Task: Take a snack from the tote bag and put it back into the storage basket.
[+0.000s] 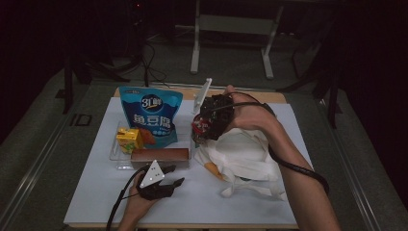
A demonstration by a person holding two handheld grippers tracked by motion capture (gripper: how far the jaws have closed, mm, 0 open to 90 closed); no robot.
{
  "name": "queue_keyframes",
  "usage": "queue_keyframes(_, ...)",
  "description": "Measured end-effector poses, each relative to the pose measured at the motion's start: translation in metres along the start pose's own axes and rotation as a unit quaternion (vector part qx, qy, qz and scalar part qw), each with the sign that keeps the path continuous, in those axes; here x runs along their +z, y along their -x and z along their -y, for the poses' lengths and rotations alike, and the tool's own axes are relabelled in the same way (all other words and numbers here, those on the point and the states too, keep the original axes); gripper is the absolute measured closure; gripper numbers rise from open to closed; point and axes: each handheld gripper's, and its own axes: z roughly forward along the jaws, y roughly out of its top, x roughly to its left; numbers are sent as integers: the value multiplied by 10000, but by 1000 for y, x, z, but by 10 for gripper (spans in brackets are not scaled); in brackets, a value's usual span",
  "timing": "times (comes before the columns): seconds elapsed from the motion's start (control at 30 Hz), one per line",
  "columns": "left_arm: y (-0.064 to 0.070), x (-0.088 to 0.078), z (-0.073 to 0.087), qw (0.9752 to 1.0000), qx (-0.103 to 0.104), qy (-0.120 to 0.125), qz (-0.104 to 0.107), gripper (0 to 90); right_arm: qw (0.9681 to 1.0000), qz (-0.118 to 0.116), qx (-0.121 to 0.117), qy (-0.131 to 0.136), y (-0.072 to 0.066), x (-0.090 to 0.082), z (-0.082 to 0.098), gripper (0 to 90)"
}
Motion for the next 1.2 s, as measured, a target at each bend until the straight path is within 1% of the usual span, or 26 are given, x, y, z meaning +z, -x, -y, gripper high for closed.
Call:
queue_keyframes(0.27, 0, 0, 0, 10000, 3, 0, -9, 447, 9999, 13, -109, 8, 0, 2, -9, 239)
queue_keyframes(0.4, 0, 0, 0, 10000, 2, 6, -9, 446, 10000, -13, -86, 10, 1, 5, -15, 239)
queue_keyframes(0.57, 0, 0, 0, 10000, 2, 13, -6, 446, 9999, 11, -124, -14, 3, 9, -22, 239)
queue_keyframes(0.83, 0, 0, 0, 10000, 4, 17, -9, 446, 9999, 17, -113, -25, 5, 12, -25, 239)
queue_keyframes(0.9, 0, 0, 0, 10000, 4, 18, -9, 446, 9999, 26, -150, -22, 5, 13, -26, 239)
queue_keyframes(1.07, 0, 0, 0, 10000, 2, 26, -10, 446, 9999, 23, -98, -25, 7, 16, -27, 239)
queue_keyframes(1.2, 0, 0, 0, 10000, 5, 29, -12, 446, 9999, 44, -111, -25, 8, 18, -28, 239)
